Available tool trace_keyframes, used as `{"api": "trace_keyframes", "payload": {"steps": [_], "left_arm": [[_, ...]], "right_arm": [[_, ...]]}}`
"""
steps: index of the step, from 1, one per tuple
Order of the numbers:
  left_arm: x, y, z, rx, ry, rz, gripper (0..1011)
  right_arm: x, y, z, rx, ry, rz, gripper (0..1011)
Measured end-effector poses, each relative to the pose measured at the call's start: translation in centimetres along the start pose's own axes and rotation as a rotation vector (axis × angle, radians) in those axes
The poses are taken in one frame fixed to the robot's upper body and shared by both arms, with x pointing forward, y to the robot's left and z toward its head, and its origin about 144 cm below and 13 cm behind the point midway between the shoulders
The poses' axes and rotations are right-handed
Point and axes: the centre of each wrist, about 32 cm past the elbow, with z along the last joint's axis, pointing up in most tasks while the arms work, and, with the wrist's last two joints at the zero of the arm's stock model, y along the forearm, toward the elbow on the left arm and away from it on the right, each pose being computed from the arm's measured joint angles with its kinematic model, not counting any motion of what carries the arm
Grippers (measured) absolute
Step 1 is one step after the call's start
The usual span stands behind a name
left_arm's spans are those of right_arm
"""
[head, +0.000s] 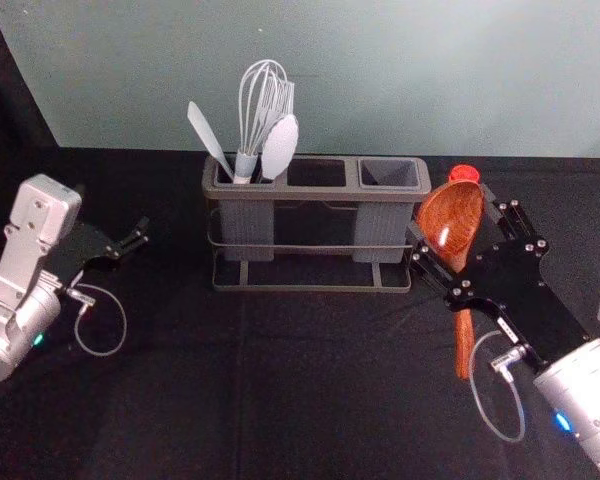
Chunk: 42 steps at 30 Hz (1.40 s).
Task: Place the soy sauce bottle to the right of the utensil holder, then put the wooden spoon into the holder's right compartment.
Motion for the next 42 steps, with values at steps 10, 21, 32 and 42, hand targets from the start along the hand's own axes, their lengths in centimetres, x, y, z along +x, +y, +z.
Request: {"api": "trace_keyframes", "payload": {"steps": [10,21,32,42], "left_arm": [[0.0,0.0,0.0,0.0,0.0,0.0,1011],[0.0,0.0,0.0,0.0,0.0,0.0,1011],[0.0,0.0,0.0,0.0,0.0,0.0,1011],[0.0,0.0,0.0,0.0,0.0,0.0,1011]], "right_arm": [[0.2,1.0,0.3,0.023,-0.008,0.005,837],[2.0,5.2,1.4,0.069,-0.03,0.027,838],[4.2,8.5,1.4,0.138,-0.047,0.055,838],[5.6,12.1,1.0,0.208,-0.041,0.057,837]]}}
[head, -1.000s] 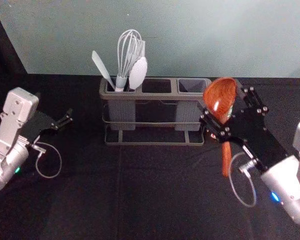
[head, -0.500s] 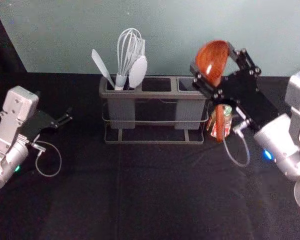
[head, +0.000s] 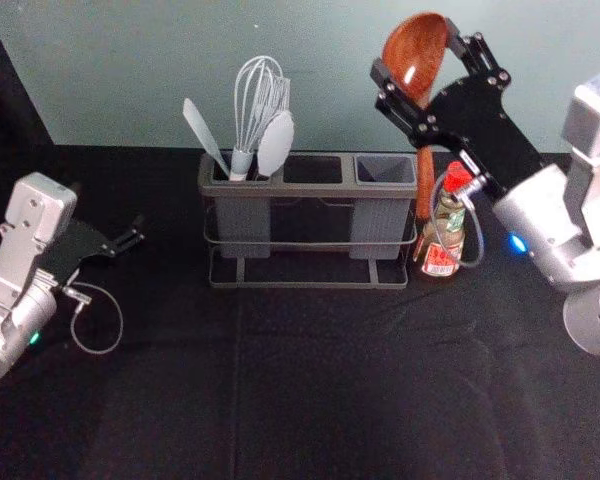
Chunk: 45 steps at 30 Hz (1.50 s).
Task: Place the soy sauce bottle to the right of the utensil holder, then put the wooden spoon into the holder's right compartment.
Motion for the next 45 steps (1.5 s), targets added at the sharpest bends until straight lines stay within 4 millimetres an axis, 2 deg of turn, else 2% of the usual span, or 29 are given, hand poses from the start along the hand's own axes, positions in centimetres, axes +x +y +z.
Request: {"api": "trace_keyframes", "payload": {"steps": [9,19,35,45], "left_arm": [[0.0,0.0,0.0,0.0,0.0,0.0,1011],[0.0,0.0,0.0,0.0,0.0,0.0,1011],[0.0,0.0,0.0,0.0,0.0,0.0,1011],[0.0,0.0,0.0,0.0,0.0,0.0,1011]], "right_arm": [[0.6,3.0,-1.0,0.062,-0.003,0.011,838],[0.6,4.8,-2.3,0.115,0.015,0.005,837],[-0.2,4.3,-6.9,0.214,0.087,-0.046,837],[-1.0,3.7,-9.0,0.214,0.109,-0.058,837]]}}
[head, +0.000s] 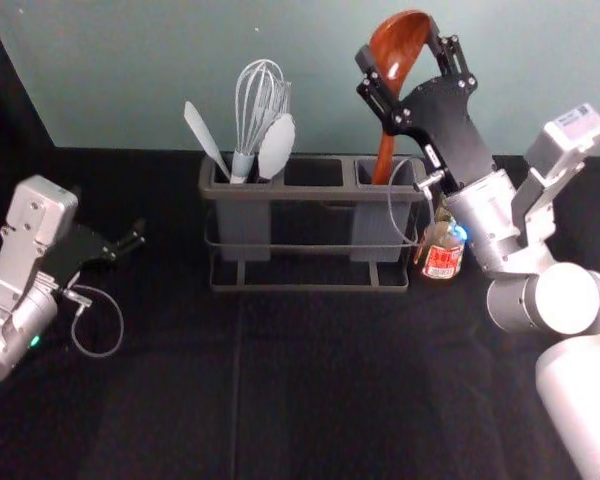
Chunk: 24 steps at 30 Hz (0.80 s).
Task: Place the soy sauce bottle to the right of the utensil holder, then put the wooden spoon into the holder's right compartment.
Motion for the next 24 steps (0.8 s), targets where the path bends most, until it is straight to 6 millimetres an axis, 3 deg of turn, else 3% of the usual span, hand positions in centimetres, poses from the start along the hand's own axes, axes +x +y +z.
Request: {"api": "trace_keyframes", "payload": {"steps": [24], "left_arm": [[0.0,0.0,0.0,0.0,0.0,0.0,1011]], "right_arm": [[-0.6,-2.6,-2.0,-0.047,0.025,-0.013,837]]}}
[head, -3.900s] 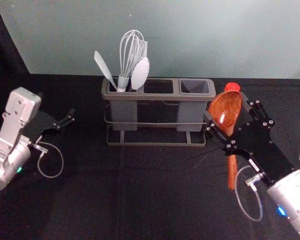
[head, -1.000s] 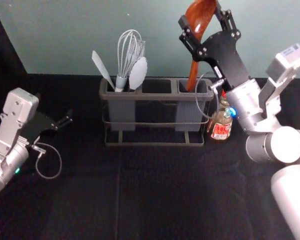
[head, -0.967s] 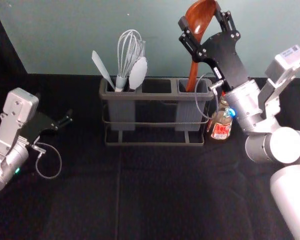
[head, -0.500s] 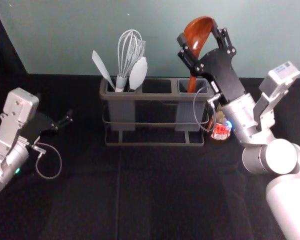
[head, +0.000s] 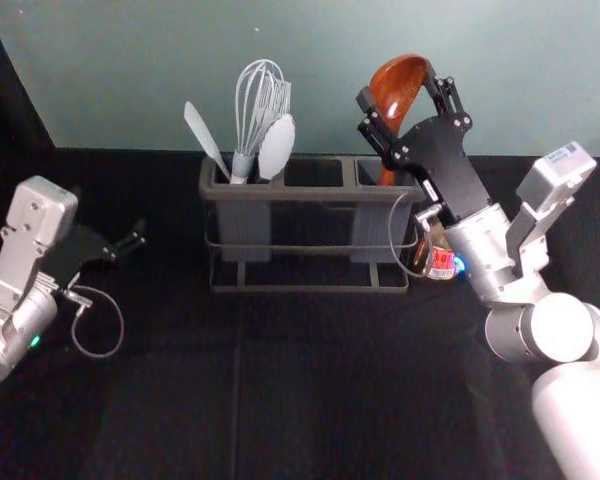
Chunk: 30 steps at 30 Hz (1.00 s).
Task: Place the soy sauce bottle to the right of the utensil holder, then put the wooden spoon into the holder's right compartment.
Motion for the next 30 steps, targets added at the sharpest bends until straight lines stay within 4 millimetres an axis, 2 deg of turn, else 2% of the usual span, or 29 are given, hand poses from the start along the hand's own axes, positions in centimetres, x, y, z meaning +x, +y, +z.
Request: {"api": "trace_keyframes", "payload": {"steps": [26,29,30], "left_arm": [[0.0,0.0,0.0,0.0,0.0,0.0,1011],[0.0,0.0,0.0,0.0,0.0,0.0,1011],[0.0,0.0,0.0,0.0,0.0,0.0,1011]], "right_arm": [[-0.6,-1.2,-0.6,-0.016,0.017,-0.002,839],[-0.6,-1.3,-0.7,-0.017,0.017,-0.004,898],[-0.6,-1.3,-0.7,-0.017,0.018,-0.004,951]]}}
